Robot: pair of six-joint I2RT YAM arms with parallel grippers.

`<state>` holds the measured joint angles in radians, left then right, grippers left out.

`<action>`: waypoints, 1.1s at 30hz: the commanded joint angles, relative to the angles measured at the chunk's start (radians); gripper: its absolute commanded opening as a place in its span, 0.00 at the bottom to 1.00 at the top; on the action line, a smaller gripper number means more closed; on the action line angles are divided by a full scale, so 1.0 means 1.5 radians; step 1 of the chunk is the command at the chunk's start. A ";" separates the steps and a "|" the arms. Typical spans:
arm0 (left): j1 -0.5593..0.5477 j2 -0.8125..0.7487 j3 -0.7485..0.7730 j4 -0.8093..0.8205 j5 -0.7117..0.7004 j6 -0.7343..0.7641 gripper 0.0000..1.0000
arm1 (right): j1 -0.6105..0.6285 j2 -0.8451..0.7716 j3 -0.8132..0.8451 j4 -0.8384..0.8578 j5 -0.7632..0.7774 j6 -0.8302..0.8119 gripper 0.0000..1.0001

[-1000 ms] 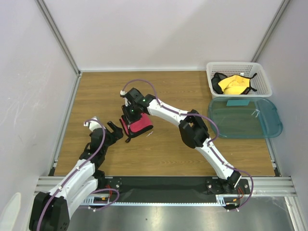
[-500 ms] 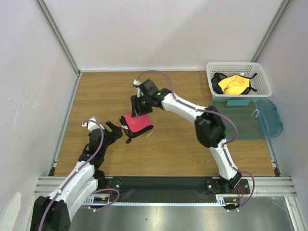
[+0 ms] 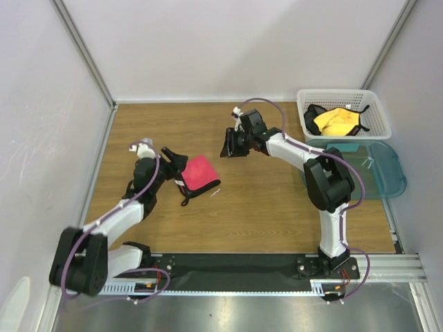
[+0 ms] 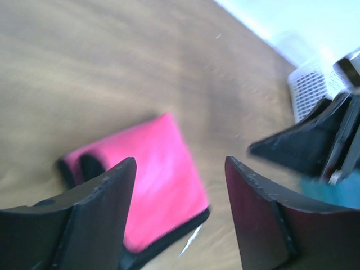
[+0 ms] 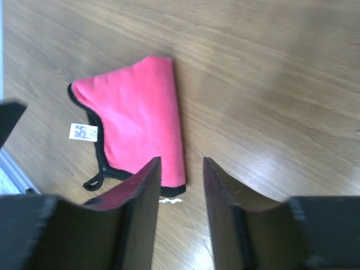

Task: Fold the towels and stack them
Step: Smooth out wrinkles on the folded towel

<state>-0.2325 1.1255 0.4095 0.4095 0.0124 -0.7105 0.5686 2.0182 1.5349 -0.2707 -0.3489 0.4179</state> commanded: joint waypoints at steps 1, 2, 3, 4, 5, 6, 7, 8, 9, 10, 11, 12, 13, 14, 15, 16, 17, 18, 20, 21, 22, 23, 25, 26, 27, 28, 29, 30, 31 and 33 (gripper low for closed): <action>0.004 0.077 0.053 0.114 0.035 -0.037 0.69 | 0.009 -0.012 -0.006 0.089 -0.043 0.008 0.39; 0.004 0.098 0.067 0.134 0.029 -0.045 0.68 | 0.008 -0.011 -0.007 0.093 -0.042 0.009 0.38; 0.004 0.119 0.073 0.143 0.026 -0.052 0.68 | 0.008 -0.008 -0.008 0.100 -0.041 0.010 0.37; 0.004 0.159 0.080 0.146 0.021 -0.066 0.67 | 0.006 -0.007 -0.011 0.103 -0.045 0.011 0.35; 0.004 0.178 0.091 0.150 0.023 -0.069 0.65 | 0.005 -0.005 -0.014 0.106 -0.048 0.011 0.35; 0.005 0.195 0.095 0.154 0.026 -0.075 0.65 | 0.004 -0.004 -0.016 0.108 -0.048 0.012 0.35; 0.006 0.230 0.096 0.159 0.032 -0.093 0.64 | 0.004 -0.004 -0.019 0.109 -0.048 0.014 0.35; 0.005 0.243 0.093 0.175 0.038 -0.101 0.63 | 0.003 -0.006 -0.024 0.111 -0.049 0.014 0.35; 0.005 0.258 0.090 0.181 0.038 -0.109 0.63 | 0.002 -0.007 -0.025 0.113 -0.049 0.013 0.35; 0.005 0.267 0.086 0.184 0.034 -0.124 0.63 | 0.002 -0.007 -0.027 0.114 -0.050 0.014 0.34; 0.005 0.286 0.076 0.194 0.026 -0.128 0.63 | 0.002 -0.008 -0.028 0.116 -0.052 0.014 0.34; 0.008 0.295 0.071 0.199 0.021 -0.130 0.63 | 0.002 -0.008 -0.030 0.120 -0.051 0.014 0.34; 0.009 0.303 0.067 0.208 0.019 -0.130 0.62 | 0.002 -0.007 -0.032 0.123 -0.053 0.016 0.34; 0.012 0.322 0.062 0.210 0.018 -0.129 0.62 | 0.002 -0.006 -0.035 0.128 -0.058 0.020 0.34; 0.019 0.332 0.062 0.213 0.020 -0.129 0.62 | 0.004 -0.002 -0.041 0.143 -0.062 0.024 0.34; 0.022 0.341 0.061 0.219 0.022 -0.128 0.62 | 0.007 0.000 -0.044 0.149 -0.065 0.027 0.34; 0.025 0.354 0.058 0.222 0.022 -0.128 0.62 | 0.011 0.003 -0.045 0.153 -0.067 0.030 0.33; 0.032 0.362 0.058 0.225 0.026 -0.126 0.62 | 0.015 0.005 -0.045 0.157 -0.066 0.028 0.34; 0.042 0.373 0.058 0.234 0.033 -0.114 0.62 | 0.032 0.015 -0.045 0.159 -0.058 0.027 0.34; 0.047 0.382 0.060 0.234 0.044 -0.108 0.63 | 0.038 0.017 -0.045 0.165 -0.054 0.023 0.34; 0.050 0.385 0.064 0.230 0.048 -0.099 0.63 | 0.051 0.022 -0.045 0.167 -0.044 0.019 0.34; 0.056 0.388 0.066 0.231 0.058 -0.093 0.64 | 0.056 0.025 -0.044 0.168 -0.039 0.016 0.35; 0.059 0.385 0.072 0.232 0.084 -0.067 0.66 | 0.064 0.032 -0.040 0.168 -0.033 0.013 0.35; 0.059 0.382 0.082 0.227 0.091 -0.053 0.68 | 0.065 0.034 -0.040 0.167 -0.034 0.013 0.35; 0.059 0.370 0.089 0.210 0.106 -0.026 0.69 | 0.066 0.035 -0.040 0.168 -0.032 0.013 0.35; 0.059 0.361 0.096 0.202 0.113 -0.011 0.71 | 0.067 0.035 -0.042 0.170 -0.029 0.014 0.35; 0.059 0.353 0.111 0.190 0.118 0.002 0.76 | 0.070 0.037 -0.044 0.171 -0.027 0.013 0.35; 0.059 0.342 0.120 0.178 0.124 0.015 0.77 | 0.072 0.038 -0.045 0.172 -0.024 0.012 0.35; 0.058 0.313 0.127 0.148 0.124 0.034 0.79 | 0.074 0.042 -0.045 0.173 -0.023 0.010 0.35; 0.056 0.274 0.140 0.122 0.122 0.052 0.83 | 0.082 0.052 -0.039 0.170 -0.023 0.008 0.34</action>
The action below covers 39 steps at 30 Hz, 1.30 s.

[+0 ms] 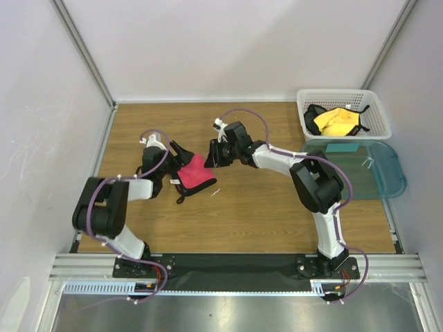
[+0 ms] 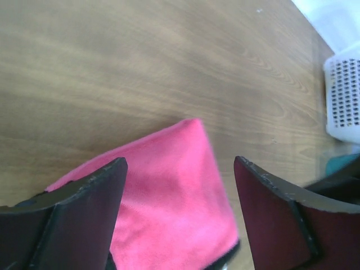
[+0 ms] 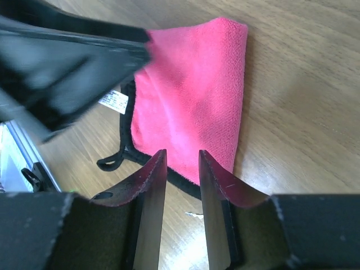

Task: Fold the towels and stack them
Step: Smooth out wrinkles on the folded towel

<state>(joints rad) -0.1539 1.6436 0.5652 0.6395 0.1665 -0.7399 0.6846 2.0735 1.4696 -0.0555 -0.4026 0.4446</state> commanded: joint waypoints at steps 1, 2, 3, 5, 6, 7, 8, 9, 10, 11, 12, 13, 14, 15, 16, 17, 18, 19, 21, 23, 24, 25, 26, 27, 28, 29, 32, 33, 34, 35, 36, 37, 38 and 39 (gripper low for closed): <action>0.002 -0.116 0.041 -0.069 0.013 0.077 0.84 | 0.008 0.018 0.002 0.027 0.018 -0.012 0.34; -0.003 -0.138 0.045 -0.095 -0.015 0.082 0.86 | 0.012 0.019 0.001 0.022 0.022 -0.013 0.34; -0.007 -0.161 0.046 -0.149 -0.034 0.089 0.86 | 0.017 0.020 -0.005 0.020 0.027 -0.013 0.34; -0.018 -0.226 0.037 -0.195 -0.099 0.090 0.88 | 0.020 0.020 -0.012 0.020 0.036 -0.014 0.32; -0.022 -0.248 0.030 -0.210 -0.109 0.082 0.88 | 0.023 0.020 -0.023 0.021 0.035 -0.014 0.31; -0.023 -0.266 0.019 -0.222 -0.109 0.077 0.88 | 0.025 0.020 -0.029 0.024 0.041 -0.014 0.31; -0.024 -0.298 -0.007 -0.221 -0.109 0.071 0.88 | 0.025 0.021 -0.034 0.024 0.043 -0.014 0.30; -0.025 -0.312 -0.022 -0.219 -0.109 0.059 0.88 | 0.027 0.023 -0.036 0.023 0.044 -0.014 0.28; -0.027 -0.322 -0.034 -0.212 -0.109 0.052 0.88 | 0.030 0.024 -0.040 0.022 0.046 -0.012 0.27; -0.030 -0.331 -0.058 -0.208 -0.109 0.047 0.88 | 0.031 0.024 -0.043 0.018 0.049 -0.012 0.26; -0.031 -0.338 -0.067 -0.208 -0.113 0.040 0.88 | 0.032 0.024 -0.047 0.018 0.049 -0.008 0.25; -0.032 -0.339 -0.072 -0.215 -0.128 0.037 0.87 | 0.037 0.021 -0.055 0.016 0.054 -0.007 0.24; -0.032 -0.338 -0.083 -0.217 -0.129 0.033 0.87 | 0.040 0.017 -0.058 0.008 0.060 -0.004 0.24; -0.033 -0.333 -0.088 -0.224 -0.135 0.026 0.87 | 0.043 0.015 -0.063 0.004 0.065 -0.003 0.23; -0.032 -0.332 -0.091 -0.225 -0.138 0.024 0.87 | 0.047 0.012 -0.068 0.005 0.071 -0.001 0.23; -0.032 -0.327 -0.100 -0.222 -0.138 0.024 0.86 | 0.053 0.003 -0.082 0.008 0.073 0.001 0.23; -0.032 -0.322 -0.101 -0.221 -0.138 0.022 0.87 | 0.056 0.000 -0.088 0.013 0.075 0.003 0.22; -0.032 -0.312 -0.103 -0.218 -0.139 0.023 0.86 | 0.059 -0.002 -0.096 0.021 0.073 0.011 0.22; -0.033 -0.296 -0.102 -0.211 -0.136 0.032 0.86 | 0.069 -0.001 -0.107 0.030 0.070 0.015 0.20; -0.032 -0.271 -0.091 -0.210 -0.129 0.043 0.85 | 0.077 0.000 -0.107 0.026 0.066 0.018 0.20; -0.032 -0.261 -0.087 -0.210 -0.128 0.050 0.85 | 0.085 -0.003 -0.109 0.024 0.066 0.020 0.20; -0.032 -0.248 -0.083 -0.212 -0.129 0.053 0.84 | 0.087 -0.005 -0.112 0.023 0.063 0.020 0.19; -0.032 -0.242 -0.083 -0.209 -0.128 0.058 0.84 | 0.089 -0.010 -0.112 0.016 0.061 0.021 0.20; -0.032 -0.235 -0.081 -0.211 -0.130 0.067 0.83 | 0.090 -0.023 -0.115 0.011 0.057 0.021 0.20; -0.033 -0.231 -0.078 -0.213 -0.134 0.072 0.83 | 0.090 -0.033 -0.116 0.008 0.052 0.019 0.21; -0.032 -0.222 -0.074 -0.214 -0.139 0.078 0.82 | 0.089 -0.043 -0.115 0.001 0.054 0.017 0.23; -0.032 -0.204 -0.057 -0.224 -0.142 0.109 0.78 | 0.075 -0.082 -0.106 -0.010 0.061 0.011 0.30; -0.032 -0.194 -0.054 -0.228 -0.142 0.122 0.77 | 0.070 -0.092 -0.103 -0.012 0.058 0.014 0.35; -0.032 -0.188 -0.048 -0.229 -0.142 0.126 0.76 | 0.055 -0.101 -0.096 -0.012 0.053 0.015 0.36; -0.032 -0.184 -0.045 -0.227 -0.137 0.131 0.75 | 0.048 -0.104 -0.093 -0.010 0.050 0.018 0.38; -0.033 -0.176 -0.043 -0.226 -0.129 0.141 0.75 | 0.041 -0.106 -0.089 -0.010 0.050 0.022 0.41; -0.032 -0.174 -0.039 -0.227 -0.125 0.144 0.74 | 0.031 -0.105 -0.083 -0.008 0.051 0.022 0.45; -0.032 -0.173 -0.037 -0.227 -0.124 0.147 0.74 | 0.024 -0.104 -0.080 -0.007 0.054 0.022 0.47; -0.033 -0.175 -0.037 -0.230 -0.124 0.148 0.74 | 0.021 -0.101 -0.076 -0.009 0.062 0.024 0.51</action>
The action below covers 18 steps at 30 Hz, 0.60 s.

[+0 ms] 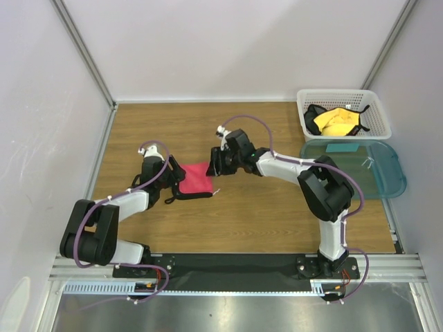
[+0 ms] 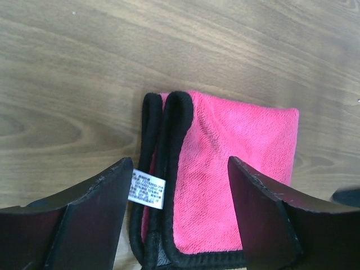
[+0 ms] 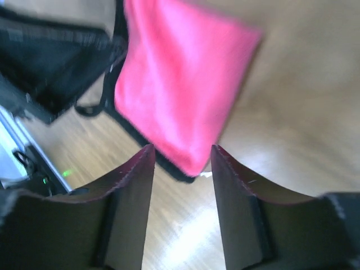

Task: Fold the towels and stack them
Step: Smooth out wrinkles on the folded towel, then neatly place the folded towel into the bin

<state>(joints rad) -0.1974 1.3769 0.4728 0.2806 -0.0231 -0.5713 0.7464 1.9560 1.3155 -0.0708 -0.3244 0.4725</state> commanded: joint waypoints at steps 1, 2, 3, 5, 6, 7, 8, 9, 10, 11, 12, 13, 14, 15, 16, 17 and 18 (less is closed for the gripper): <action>-0.003 0.001 0.021 0.009 0.000 0.035 0.74 | -0.022 -0.015 0.030 0.002 0.013 0.006 0.52; -0.004 -0.002 0.020 0.008 -0.002 0.036 0.74 | -0.025 -0.009 0.035 0.002 0.016 0.005 0.54; -0.003 -0.003 0.019 0.007 -0.003 0.036 0.74 | -0.025 -0.003 0.038 0.003 0.019 0.006 0.57; -0.004 -0.007 0.019 0.004 -0.003 0.039 0.74 | -0.025 0.015 0.044 0.008 0.019 0.012 0.62; -0.004 -0.007 0.019 0.001 -0.003 0.039 0.74 | -0.025 0.020 0.044 0.011 0.019 0.023 0.63; -0.003 -0.006 0.020 0.001 -0.002 0.038 0.73 | -0.026 0.024 0.045 0.019 0.019 0.028 0.64; -0.003 -0.006 0.019 0.003 0.001 0.039 0.72 | -0.025 0.034 0.045 0.025 0.019 0.032 0.66; -0.003 -0.007 0.018 0.003 0.003 0.039 0.72 | -0.025 0.037 0.045 0.029 0.017 0.034 0.66; -0.004 -0.006 0.018 0.004 0.006 0.038 0.72 | -0.025 0.041 0.045 0.037 0.017 0.038 0.66; -0.003 -0.008 0.018 0.006 0.010 0.039 0.72 | -0.025 0.047 0.047 0.039 0.016 0.044 0.66; -0.003 -0.009 0.016 0.007 0.010 0.038 0.72 | -0.024 0.051 0.048 0.040 0.015 0.045 0.66; -0.003 -0.010 0.016 0.007 0.010 0.038 0.72 | -0.023 0.053 0.048 0.040 0.016 0.048 0.67; -0.003 -0.010 0.015 0.006 0.014 0.038 0.72 | -0.023 0.057 0.050 0.040 0.017 0.053 0.67; -0.003 -0.010 0.017 0.004 0.028 0.038 0.72 | -0.022 0.064 0.050 0.060 0.016 0.055 0.67; -0.004 -0.011 0.017 0.002 0.028 0.038 0.72 | -0.022 0.068 0.053 0.067 0.014 0.058 0.66; -0.004 -0.012 0.015 0.002 0.028 0.038 0.72 | -0.021 0.072 0.055 0.068 0.014 0.060 0.66; -0.003 -0.015 0.013 0.001 0.028 0.038 0.72 | -0.020 0.081 0.057 0.067 0.013 0.062 0.65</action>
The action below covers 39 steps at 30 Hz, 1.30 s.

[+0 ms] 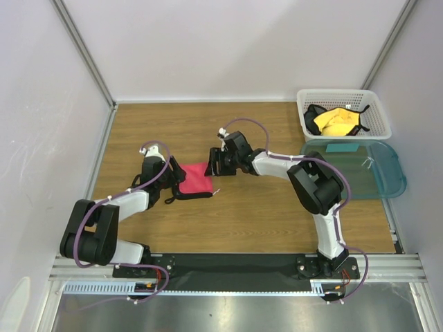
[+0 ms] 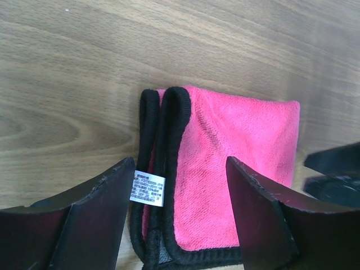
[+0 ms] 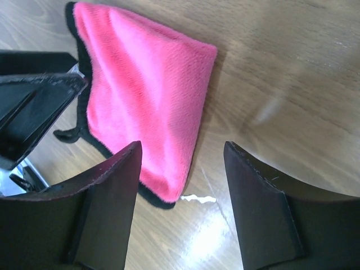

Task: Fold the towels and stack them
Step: Neatly place the folded towel into the bin

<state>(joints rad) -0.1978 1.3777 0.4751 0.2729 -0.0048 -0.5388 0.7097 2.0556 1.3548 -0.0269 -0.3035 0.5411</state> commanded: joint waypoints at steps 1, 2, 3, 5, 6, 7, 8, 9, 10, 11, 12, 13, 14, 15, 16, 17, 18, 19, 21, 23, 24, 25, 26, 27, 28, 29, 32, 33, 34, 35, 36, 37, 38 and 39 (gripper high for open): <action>-0.003 -0.017 0.009 0.006 0.014 0.018 0.72 | 0.006 0.018 0.036 0.038 -0.002 0.018 0.65; -0.003 -0.021 0.008 0.007 0.014 0.017 0.73 | 0.008 0.021 0.038 0.038 -0.001 0.019 0.65; -0.003 -0.024 0.008 0.006 0.014 0.017 0.73 | 0.010 0.023 0.040 0.040 0.000 0.021 0.64; -0.003 -0.027 0.008 0.005 0.015 0.019 0.73 | 0.015 0.032 0.042 0.049 0.002 0.025 0.64; -0.003 -0.028 0.009 0.004 0.017 0.020 0.73 | 0.015 0.034 0.042 0.052 0.005 0.030 0.64; -0.003 -0.028 0.008 0.004 0.017 0.020 0.73 | 0.018 0.040 0.043 0.059 0.006 0.033 0.64; -0.003 -0.028 0.008 0.004 0.019 0.020 0.73 | 0.020 0.044 0.043 0.061 0.006 0.035 0.62; -0.003 -0.029 0.008 0.004 0.020 0.020 0.73 | 0.021 0.047 0.043 0.064 0.006 0.038 0.61; -0.003 -0.031 0.007 0.004 0.021 0.020 0.73 | 0.022 0.048 0.043 0.067 0.007 0.044 0.61; -0.003 -0.031 0.006 0.004 0.021 0.020 0.73 | 0.025 0.052 0.043 0.067 0.009 0.045 0.60; -0.003 -0.032 0.005 0.007 0.022 0.020 0.73 | 0.027 0.052 0.042 0.067 0.017 0.048 0.59; -0.003 -0.034 0.003 0.008 0.022 0.020 0.73 | 0.027 0.051 0.041 0.069 0.020 0.050 0.58; -0.003 -0.032 0.003 0.009 0.024 0.020 0.73 | 0.029 0.051 0.040 0.068 0.023 0.053 0.56; -0.003 -0.032 0.003 0.011 0.025 0.020 0.73 | 0.031 0.052 0.039 0.067 0.030 0.055 0.55; -0.003 -0.031 0.003 0.012 0.029 0.020 0.73 | 0.032 0.053 0.039 0.066 0.036 0.057 0.53; -0.003 -0.030 0.004 0.012 0.032 0.021 0.73 | 0.033 0.055 0.039 0.065 0.044 0.059 0.49; -0.003 -0.030 0.004 0.012 0.034 0.021 0.73 | 0.034 0.056 0.037 0.068 0.046 0.060 0.46; -0.003 -0.030 0.005 0.012 0.036 0.022 0.73 | 0.034 0.058 0.036 0.070 0.048 0.063 0.43; -0.003 -0.034 0.004 0.010 0.037 0.023 0.73 | 0.034 0.064 0.036 0.072 0.053 0.072 0.29; -0.003 -0.037 0.006 0.006 0.038 0.026 0.73 | 0.034 0.069 0.041 0.073 0.054 0.075 0.13; -0.003 -0.042 0.006 0.004 0.038 0.028 0.73 | 0.035 0.067 0.042 0.069 0.055 0.074 0.08; -0.003 -0.044 0.006 0.001 0.038 0.029 0.73 | 0.035 0.065 0.047 0.064 0.059 0.072 0.03; -0.003 -0.047 0.006 -0.002 0.037 0.030 0.74 | 0.035 0.062 0.049 0.056 0.063 0.067 0.00; -0.003 -0.051 0.006 -0.005 0.034 0.030 0.74 | 0.035 0.056 0.052 0.037 0.075 0.053 0.00; -0.003 -0.052 0.006 -0.007 0.033 0.029 0.74 | 0.034 0.043 0.056 0.025 0.082 0.041 0.00; -0.003 -0.052 0.006 -0.007 0.033 0.028 0.75 | 0.034 0.034 0.061 0.020 0.098 0.031 0.00; -0.003 -0.063 0.008 -0.014 0.031 0.030 0.76 | 0.031 0.000 0.076 -0.052 0.128 -0.027 0.00; -0.003 -0.069 0.010 -0.018 0.028 0.032 0.76 | 0.031 -0.006 0.082 -0.072 0.137 -0.044 0.00; -0.002 -0.077 0.012 -0.023 0.019 0.034 0.76 | 0.030 -0.014 0.086 -0.116 0.149 -0.073 0.00; -0.002 -0.080 0.013 -0.032 0.013 0.038 0.76 | 0.027 -0.028 0.089 -0.135 0.175 -0.087 0.00; -0.002 -0.083 0.013 -0.034 0.010 0.040 0.77 | 0.024 -0.036 0.087 -0.175 0.190 -0.096 0.00; -0.001 -0.085 0.015 -0.036 0.005 0.042 0.77 | 0.020 -0.043 0.084 -0.193 0.202 -0.113 0.00; 0.000 -0.086 0.013 -0.038 0.005 0.042 0.77 | 0.006 -0.059 0.079 -0.210 0.202 -0.119 0.00; 0.000 -0.087 0.013 -0.037 0.005 0.042 0.77 | -0.004 -0.067 0.065 -0.239 0.223 -0.129 0.00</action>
<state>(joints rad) -0.1982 1.2800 0.4751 0.2203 0.0246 -0.5083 0.7444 2.0487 1.4391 -0.2321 -0.0738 0.4450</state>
